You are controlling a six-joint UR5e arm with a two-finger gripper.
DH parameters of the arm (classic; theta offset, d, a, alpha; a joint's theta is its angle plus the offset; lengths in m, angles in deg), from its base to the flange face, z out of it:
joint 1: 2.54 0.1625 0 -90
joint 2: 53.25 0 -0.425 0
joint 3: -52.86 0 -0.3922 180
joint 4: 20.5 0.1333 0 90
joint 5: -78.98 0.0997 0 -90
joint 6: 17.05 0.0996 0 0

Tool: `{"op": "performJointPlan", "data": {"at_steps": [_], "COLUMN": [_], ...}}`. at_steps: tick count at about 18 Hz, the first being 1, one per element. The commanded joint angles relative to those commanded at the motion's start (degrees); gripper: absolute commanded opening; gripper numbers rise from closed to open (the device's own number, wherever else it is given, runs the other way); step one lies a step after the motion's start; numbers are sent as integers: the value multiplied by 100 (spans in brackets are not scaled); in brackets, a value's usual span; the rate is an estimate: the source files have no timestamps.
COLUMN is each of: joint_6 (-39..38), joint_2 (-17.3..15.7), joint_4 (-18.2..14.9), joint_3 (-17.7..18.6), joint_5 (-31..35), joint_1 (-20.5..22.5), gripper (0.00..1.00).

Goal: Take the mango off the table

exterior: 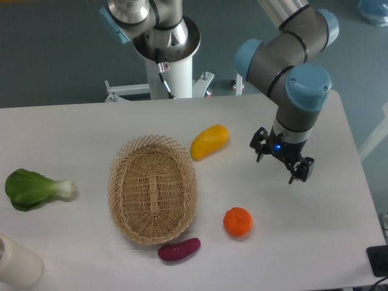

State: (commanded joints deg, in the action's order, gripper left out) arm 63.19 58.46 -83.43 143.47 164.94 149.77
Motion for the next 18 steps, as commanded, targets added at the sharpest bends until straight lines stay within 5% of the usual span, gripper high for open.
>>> {"op": "performJointPlan", "data": {"at_steps": [11,18], "joint_6": [-114,-334], "joint_2": [9,-17], "joint_4": [-35,18], "joint_3": [9,324], "joint_5": [-9,-35], "joint_1": [-18,-140], "gripper": [100,100]}}
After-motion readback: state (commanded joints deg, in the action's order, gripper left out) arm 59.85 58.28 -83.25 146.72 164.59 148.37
